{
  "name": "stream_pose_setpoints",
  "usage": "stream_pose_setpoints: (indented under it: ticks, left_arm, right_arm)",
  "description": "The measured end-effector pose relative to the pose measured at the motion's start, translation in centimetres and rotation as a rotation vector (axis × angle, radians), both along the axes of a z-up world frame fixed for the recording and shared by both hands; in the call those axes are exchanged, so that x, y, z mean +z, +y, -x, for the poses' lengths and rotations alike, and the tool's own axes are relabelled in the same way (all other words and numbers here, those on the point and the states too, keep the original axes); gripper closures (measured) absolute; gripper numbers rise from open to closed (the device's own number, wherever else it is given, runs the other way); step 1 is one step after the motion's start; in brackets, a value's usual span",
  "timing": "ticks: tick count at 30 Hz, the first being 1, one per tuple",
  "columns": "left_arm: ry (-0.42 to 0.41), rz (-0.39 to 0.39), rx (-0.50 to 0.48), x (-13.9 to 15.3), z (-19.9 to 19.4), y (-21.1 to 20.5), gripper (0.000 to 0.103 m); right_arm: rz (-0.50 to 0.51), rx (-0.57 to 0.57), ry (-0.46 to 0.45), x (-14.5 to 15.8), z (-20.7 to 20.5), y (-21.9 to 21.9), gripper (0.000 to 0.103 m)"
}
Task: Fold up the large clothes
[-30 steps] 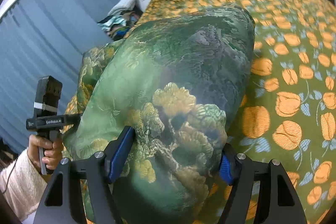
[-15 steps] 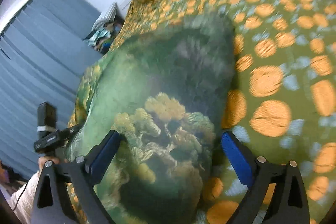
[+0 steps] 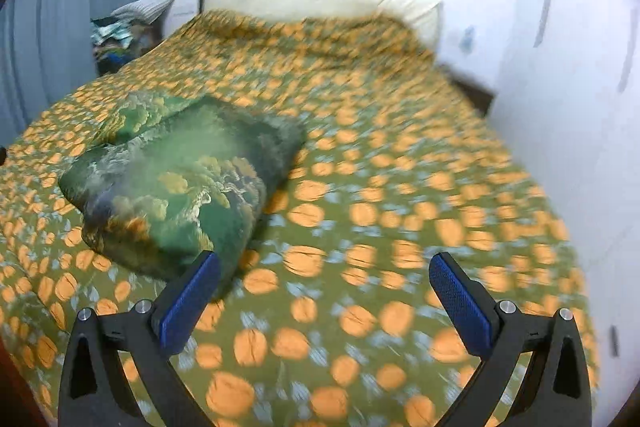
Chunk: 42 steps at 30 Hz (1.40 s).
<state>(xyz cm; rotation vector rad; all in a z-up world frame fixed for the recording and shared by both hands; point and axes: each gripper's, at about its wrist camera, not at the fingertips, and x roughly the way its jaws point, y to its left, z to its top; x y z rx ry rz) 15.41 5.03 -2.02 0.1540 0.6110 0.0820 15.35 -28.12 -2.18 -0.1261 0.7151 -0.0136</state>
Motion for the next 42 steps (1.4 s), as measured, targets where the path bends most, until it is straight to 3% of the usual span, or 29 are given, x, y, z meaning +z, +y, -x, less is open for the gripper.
stream_pose_setpoints:
  ticks: [3,7,10,16,20,25,33,42]
  left_arm:
    - [0.042,0.045,0.008,0.5,2.6,-0.7,0.0]
    - [0.078,0.061,0.005,0.6,6.5,-1.4,0.0]
    - [0.112,0.066,-0.015,0.5,8.7,-1.7,0.0]
    - [0.164,0.042,-0.022,0.4,11.9,-1.9,0.0]
    - [0.183,0.074,-0.016,0.9,12.8,-1.5,0.0]
    - [0.174,0.068,-0.01,2.1,13.8,-1.7,0.0]
    - [0.197,0.033,-0.012,3.6,15.0,-2.3,0.0]
    - [0.167,0.032,-0.021,4.3,15.9,-3.4,0.0]
  right_arm:
    - [-0.077,0.003,0.013,1.2,3.8,0.4,0.0]
    - [-0.27,0.031,0.039,1.9,9.2,-0.2,0.0]
    - [-0.314,0.041,0.088,1.7,11.3,0.3,0.0]
    - [-0.242,0.072,0.094,3.2,14.4,2.0,0.0]
    - [-0.181,0.104,0.077,4.9,15.6,3.8,0.0]
    - [-0.134,0.15,0.079,6.1,16.8,6.1,0.0]
    - [-0.115,0.227,0.135,7.3,18.6,8.1,0.0]
    - [-0.125,0.211,0.146,7.8,19.0,8.1,0.0]
